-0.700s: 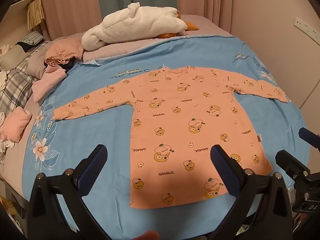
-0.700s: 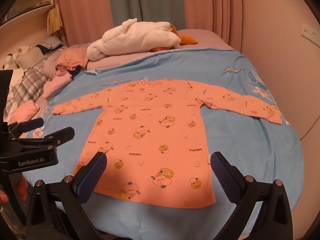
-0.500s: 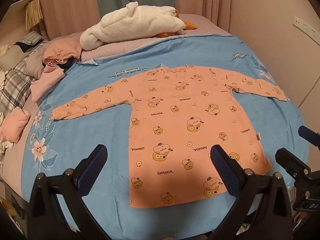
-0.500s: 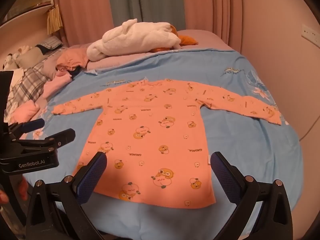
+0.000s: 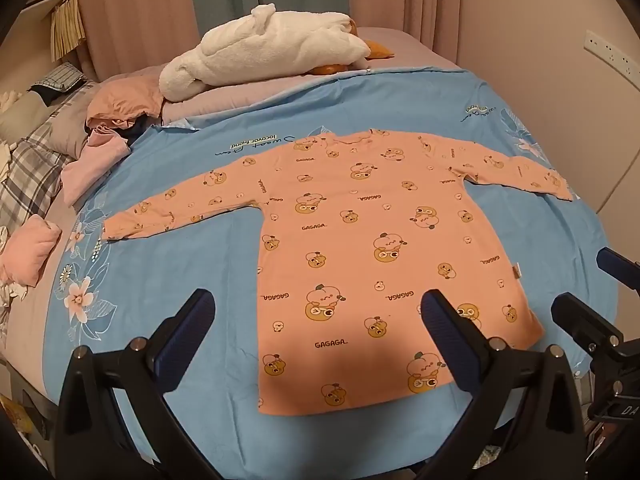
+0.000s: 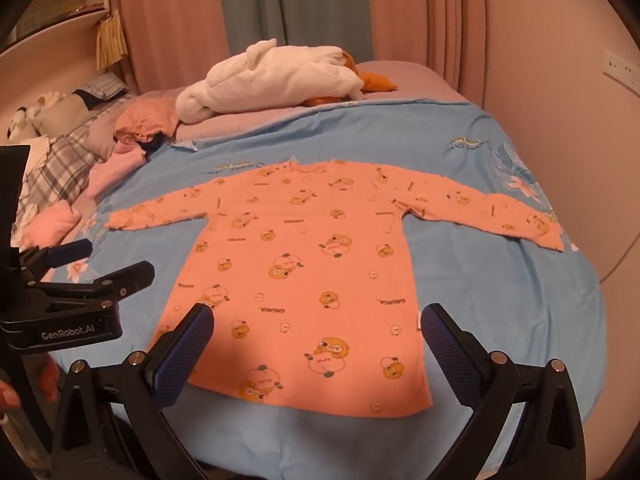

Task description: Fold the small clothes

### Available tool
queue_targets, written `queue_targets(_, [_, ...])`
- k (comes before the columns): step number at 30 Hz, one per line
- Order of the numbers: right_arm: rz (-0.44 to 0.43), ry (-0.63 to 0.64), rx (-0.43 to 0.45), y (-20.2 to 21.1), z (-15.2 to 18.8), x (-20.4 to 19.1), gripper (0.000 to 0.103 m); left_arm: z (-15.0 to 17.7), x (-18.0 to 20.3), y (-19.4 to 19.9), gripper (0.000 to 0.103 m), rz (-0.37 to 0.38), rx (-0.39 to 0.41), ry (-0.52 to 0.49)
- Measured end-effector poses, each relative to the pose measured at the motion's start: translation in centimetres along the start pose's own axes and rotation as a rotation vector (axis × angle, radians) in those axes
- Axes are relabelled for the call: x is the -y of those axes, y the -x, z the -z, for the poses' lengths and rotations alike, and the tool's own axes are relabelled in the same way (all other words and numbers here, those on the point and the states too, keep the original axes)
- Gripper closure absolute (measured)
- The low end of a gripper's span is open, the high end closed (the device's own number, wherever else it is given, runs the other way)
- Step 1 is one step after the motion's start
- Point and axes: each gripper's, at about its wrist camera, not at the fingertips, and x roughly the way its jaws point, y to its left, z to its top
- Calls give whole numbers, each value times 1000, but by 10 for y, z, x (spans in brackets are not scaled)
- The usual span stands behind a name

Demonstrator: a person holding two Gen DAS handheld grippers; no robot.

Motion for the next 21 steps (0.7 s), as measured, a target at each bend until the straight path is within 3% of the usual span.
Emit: queue_targets(21, [-2, 2, 2, 0, 0, 1, 1, 0, 0, 1, 0, 0, -1, 1])
